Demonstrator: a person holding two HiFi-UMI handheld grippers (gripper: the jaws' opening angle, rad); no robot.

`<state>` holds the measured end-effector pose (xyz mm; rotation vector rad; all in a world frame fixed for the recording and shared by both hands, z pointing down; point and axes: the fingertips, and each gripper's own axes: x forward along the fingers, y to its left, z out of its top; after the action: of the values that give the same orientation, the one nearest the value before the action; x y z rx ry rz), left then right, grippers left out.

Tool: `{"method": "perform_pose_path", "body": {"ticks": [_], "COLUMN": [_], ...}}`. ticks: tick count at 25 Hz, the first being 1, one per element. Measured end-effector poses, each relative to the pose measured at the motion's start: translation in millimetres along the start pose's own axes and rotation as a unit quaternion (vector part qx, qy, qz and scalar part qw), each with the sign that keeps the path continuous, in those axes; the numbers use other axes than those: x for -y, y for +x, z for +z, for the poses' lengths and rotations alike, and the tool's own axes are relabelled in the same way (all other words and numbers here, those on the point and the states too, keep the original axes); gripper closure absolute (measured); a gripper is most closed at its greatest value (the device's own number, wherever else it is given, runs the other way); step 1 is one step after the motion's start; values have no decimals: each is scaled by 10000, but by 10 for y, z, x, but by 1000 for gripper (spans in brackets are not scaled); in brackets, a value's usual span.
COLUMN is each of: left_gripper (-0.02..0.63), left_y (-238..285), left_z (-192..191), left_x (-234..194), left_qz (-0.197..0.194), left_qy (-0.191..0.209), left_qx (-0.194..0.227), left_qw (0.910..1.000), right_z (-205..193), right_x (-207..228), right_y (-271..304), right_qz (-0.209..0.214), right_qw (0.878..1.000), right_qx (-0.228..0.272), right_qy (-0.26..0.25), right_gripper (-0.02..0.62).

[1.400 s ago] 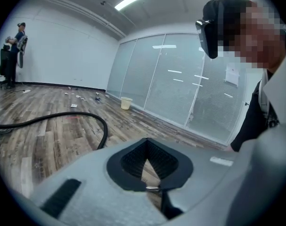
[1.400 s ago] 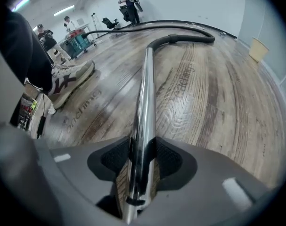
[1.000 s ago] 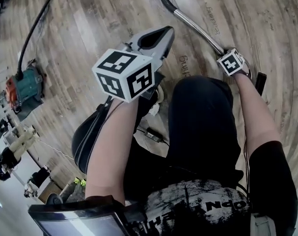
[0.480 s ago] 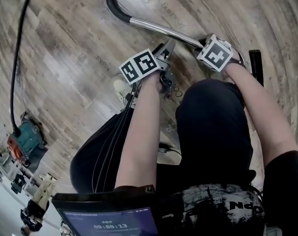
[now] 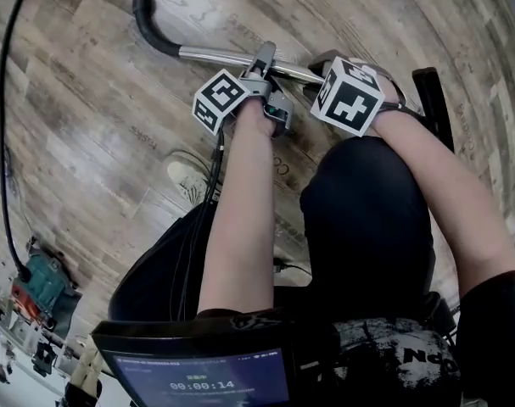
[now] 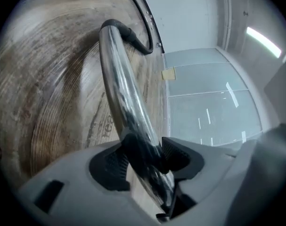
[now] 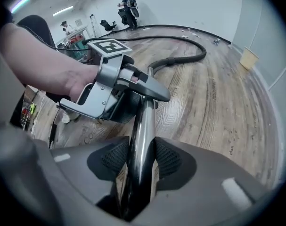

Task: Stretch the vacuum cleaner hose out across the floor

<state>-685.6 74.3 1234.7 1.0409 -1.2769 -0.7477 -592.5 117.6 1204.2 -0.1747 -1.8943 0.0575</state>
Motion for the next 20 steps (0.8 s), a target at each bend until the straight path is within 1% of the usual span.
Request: {"method": "perform_pose_path", "body": {"ticks": [3,6,7,9,11,13,15,16,18,20], "left_gripper": [413,451,463,465,466,466,466,465,462,456], "left_y": [34,18,12,-2,-14,-23,-39,-53,-90,-100], "left_z": [-5,-29,-25,-32,-59,-98,-121,-130,-164,-170], "left_x": [69,137,180,282,392,510,584,594,592,606], "left_qz": [-95,-115,-119,-83,-71,-167,-220,-199,-158,-164], "left_qy": [-143,-441,-453,-212,-3,-4,-107,-134,-68,173], "left_qx": [156,363,437,477,456,438,447,441,354,220], "left_qw": [9997,9983,9979,9986,9989,9989,9987,9987,9992,9995], "right_z": [-22,-52,-64,-83,-81,-79,-70,-71,-87,-87], "right_x": [62,65,68,79,102,133,127,93,10,-33], "right_y": [-25,-21,-11,15,57,104,128,134,139,120], "right_qz": [-72,-145,-170,-240,-316,-290,-69,76,288,360], "right_qw": [10000,9996,9992,9981,9972,9979,9997,9999,9995,9993], "right_qx": [35,-126,-209,-358,-395,-315,-161,-115,-89,-68], "right_qy": [-6,-204,-281,-430,-549,-484,-194,-61,79,112], "right_gripper": [416,410,407,396,393,399,412,477,483,483]}}
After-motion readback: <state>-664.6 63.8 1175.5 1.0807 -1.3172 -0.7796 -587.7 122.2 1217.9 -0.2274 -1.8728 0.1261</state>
